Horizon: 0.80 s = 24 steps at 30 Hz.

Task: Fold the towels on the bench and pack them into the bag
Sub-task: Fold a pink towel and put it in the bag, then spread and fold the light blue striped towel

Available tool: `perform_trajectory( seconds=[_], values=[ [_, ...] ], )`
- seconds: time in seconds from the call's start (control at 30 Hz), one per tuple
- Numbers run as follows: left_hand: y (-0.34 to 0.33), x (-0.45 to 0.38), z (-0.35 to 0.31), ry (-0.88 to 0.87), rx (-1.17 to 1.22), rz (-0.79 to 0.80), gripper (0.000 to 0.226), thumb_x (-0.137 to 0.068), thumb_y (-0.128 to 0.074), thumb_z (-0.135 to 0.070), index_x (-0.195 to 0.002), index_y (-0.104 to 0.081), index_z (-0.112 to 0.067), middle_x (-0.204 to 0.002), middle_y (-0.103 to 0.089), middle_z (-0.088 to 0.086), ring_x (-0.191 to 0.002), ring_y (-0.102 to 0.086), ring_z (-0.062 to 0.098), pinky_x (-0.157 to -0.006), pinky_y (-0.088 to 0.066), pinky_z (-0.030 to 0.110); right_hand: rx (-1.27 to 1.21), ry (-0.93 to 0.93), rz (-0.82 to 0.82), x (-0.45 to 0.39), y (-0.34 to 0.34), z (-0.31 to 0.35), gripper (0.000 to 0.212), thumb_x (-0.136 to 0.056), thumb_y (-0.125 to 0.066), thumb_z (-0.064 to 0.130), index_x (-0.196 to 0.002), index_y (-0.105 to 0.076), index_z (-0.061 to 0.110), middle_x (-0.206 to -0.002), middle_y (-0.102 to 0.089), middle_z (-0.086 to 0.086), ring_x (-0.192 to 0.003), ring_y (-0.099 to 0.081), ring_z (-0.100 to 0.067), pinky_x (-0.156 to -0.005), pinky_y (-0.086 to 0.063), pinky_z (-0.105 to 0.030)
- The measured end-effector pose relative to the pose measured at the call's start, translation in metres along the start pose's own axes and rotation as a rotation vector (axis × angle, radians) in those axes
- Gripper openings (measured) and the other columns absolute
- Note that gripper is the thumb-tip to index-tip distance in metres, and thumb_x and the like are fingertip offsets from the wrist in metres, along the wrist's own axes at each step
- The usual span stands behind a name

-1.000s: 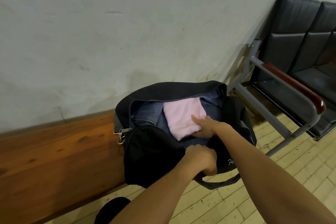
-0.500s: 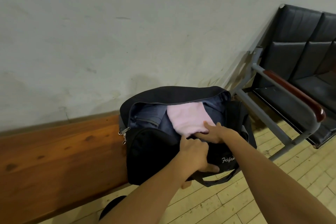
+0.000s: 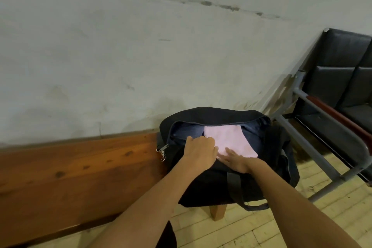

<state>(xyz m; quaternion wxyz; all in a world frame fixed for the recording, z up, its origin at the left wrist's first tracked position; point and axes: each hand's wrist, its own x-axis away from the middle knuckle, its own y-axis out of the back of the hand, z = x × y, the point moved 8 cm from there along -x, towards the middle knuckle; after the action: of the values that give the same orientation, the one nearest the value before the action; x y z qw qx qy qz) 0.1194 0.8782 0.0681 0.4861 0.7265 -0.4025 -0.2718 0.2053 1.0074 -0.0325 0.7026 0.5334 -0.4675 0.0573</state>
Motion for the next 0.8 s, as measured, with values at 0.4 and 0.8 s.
perform_trajectory(
  seconds=[0.4, 0.8],
  values=[
    [0.069, 0.047, 0.079, 0.177, 0.408, -0.243, 0.037, -0.106, -0.03, -0.037, -0.086, -0.054, -0.016, -0.077, -0.057, -0.004, -0.072, -0.055, 0.015, -0.078, -0.05, 0.04, -0.445, 0.393, -0.585, 0.074, 0.091, 0.155, 0.043, -0.107, -0.032, 0.028, -0.08, -0.063, 0.015, -0.081, -0.067, -0.002, -0.079, -0.062, -0.023, -0.077, -0.05, -0.042],
    [0.157, 0.206, 0.274, 0.466, 0.567, -0.523, 0.034, -0.105, -0.037, -0.029, -0.079, -0.055, -0.016, -0.074, -0.057, -0.003, -0.068, -0.055, 0.016, -0.06, -0.04, 0.026, -0.548, 0.829, -0.538, 0.143, 0.067, 0.418, 0.053, -0.109, -0.027, 0.036, -0.08, -0.069, 0.019, -0.07, -0.066, 0.002, -0.068, -0.062, -0.012, -0.065, -0.047, -0.026]
  ],
)
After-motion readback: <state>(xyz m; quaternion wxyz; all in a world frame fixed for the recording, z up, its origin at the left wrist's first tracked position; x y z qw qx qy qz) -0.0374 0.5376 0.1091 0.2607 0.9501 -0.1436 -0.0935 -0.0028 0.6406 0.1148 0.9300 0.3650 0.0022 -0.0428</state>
